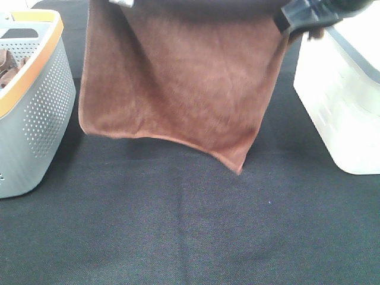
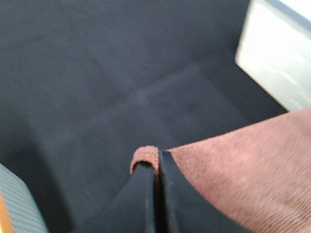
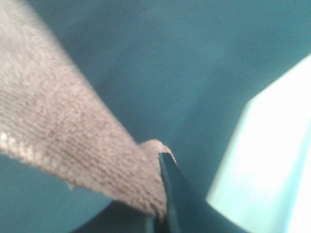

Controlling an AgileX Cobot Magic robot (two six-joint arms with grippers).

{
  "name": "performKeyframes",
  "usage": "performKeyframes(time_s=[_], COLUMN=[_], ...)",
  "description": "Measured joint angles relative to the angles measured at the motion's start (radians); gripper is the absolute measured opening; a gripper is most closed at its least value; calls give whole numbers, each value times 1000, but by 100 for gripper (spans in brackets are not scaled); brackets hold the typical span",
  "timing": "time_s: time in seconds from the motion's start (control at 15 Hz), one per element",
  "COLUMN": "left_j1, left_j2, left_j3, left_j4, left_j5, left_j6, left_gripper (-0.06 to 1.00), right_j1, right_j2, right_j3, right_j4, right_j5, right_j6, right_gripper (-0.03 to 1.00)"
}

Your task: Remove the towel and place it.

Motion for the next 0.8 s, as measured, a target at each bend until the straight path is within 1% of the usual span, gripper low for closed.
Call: performKeyframes(time_s=[0.13,0.2,0.27,0.33,0.47,0.6,0.67,0.73,0.8], left_j1=[0,0,7,19,65,121,144,164,180], left_j2=[33,33,56,74,130,194,234,274,322], left_j3=[0,0,0,0,0,0,0,0,0], left_j4=[62,62,104,116,126,126,126,127,127], left_j5=[-102,-102,-197,-272,-433,-573,-678,-810,-960], left_j6=[-2,-2,-2,-2,-2,-2,-2,-2,-2], left_gripper=[0,0,0,0,0,0,0,0,0], right_j1=[0,0,0,0,0,0,0,-5,-20], right_j2=[68,68,108,161,243,319,363,404,469], right_j3=[-69,-69,-103,-156,-240,-342,-398,-444,-528], right_j4=[-80,-80,-120,-202,-318,-445,-522,-587,-684], right_j5=[-25,-25,-44,-78,-115,-151,-174,-196,-231], right_j6=[33,33,49,69,128,211,256,283,317], right_gripper=[0,0,0,0,0,0,0,0,0])
